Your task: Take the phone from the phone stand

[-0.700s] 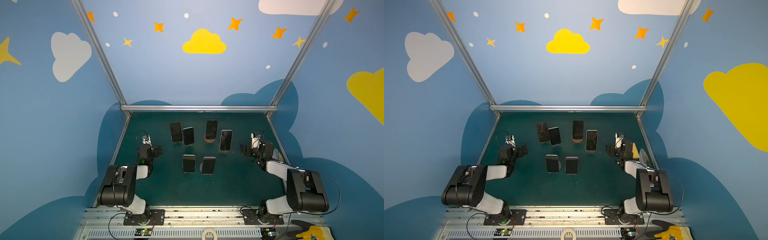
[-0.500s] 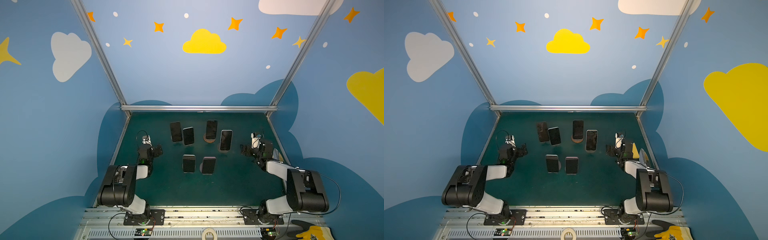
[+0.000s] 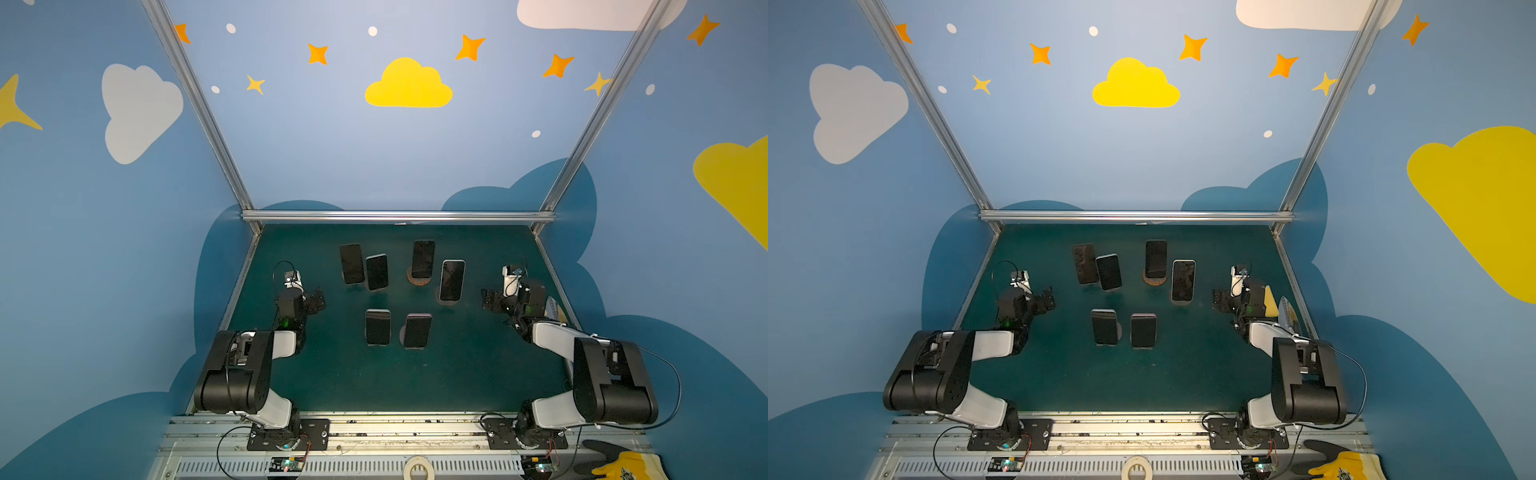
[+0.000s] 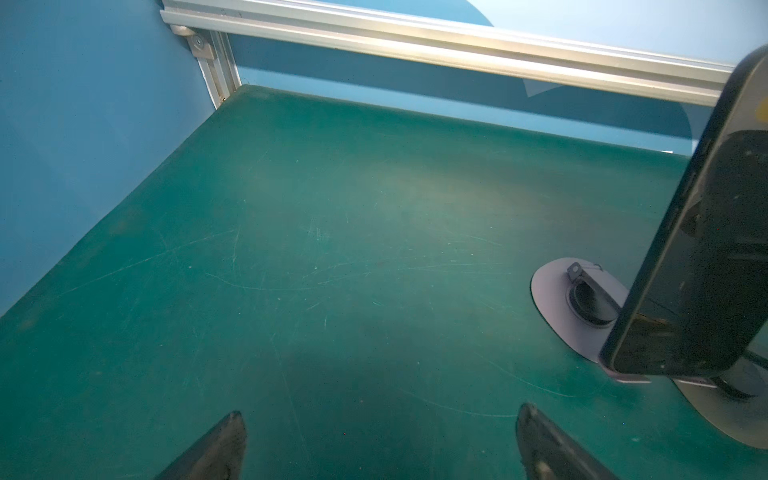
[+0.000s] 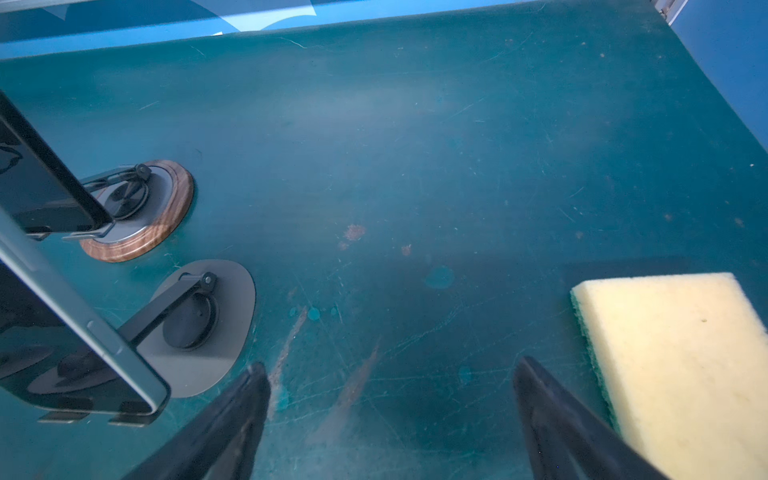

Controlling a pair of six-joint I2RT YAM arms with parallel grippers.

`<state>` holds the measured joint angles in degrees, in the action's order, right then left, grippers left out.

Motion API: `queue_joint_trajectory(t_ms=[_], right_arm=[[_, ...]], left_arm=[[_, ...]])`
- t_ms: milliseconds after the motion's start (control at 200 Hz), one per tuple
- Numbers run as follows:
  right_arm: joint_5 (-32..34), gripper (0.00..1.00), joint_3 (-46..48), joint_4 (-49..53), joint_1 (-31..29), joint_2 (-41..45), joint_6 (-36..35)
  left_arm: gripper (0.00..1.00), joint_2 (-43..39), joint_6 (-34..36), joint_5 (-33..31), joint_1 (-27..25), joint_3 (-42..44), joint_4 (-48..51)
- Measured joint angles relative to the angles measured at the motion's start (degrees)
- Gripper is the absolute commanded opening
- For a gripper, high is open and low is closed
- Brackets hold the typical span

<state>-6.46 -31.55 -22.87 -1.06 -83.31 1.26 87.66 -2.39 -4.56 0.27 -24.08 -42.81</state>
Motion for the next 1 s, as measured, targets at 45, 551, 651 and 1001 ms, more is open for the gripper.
queue_joint_trajectory(t_ms=[45,551,651,1001], right_arm=[[0.0,0.92,0.0,0.0,-0.04,0.0,0.0],[0.0,0.92,0.0,0.0,-0.15,0.0,-0.02],[0.04,0.92,0.0,0.0,-0.17,0.0,-0.02],[2.25,0.92,0.0,0.2,-0.04,0.0,1.14]], left_arm=[[1.0,0.0,0.0,0.0,0.0,-0.02,0.0],[1.0,0.0,0.02,0.26,0.0,0.0,0.0],[1.0,0.0,0.02,0.46,0.0,-0.02,0.0],[1.0,0.0,0.0,1.14,0.22,-0.02,0.0]])
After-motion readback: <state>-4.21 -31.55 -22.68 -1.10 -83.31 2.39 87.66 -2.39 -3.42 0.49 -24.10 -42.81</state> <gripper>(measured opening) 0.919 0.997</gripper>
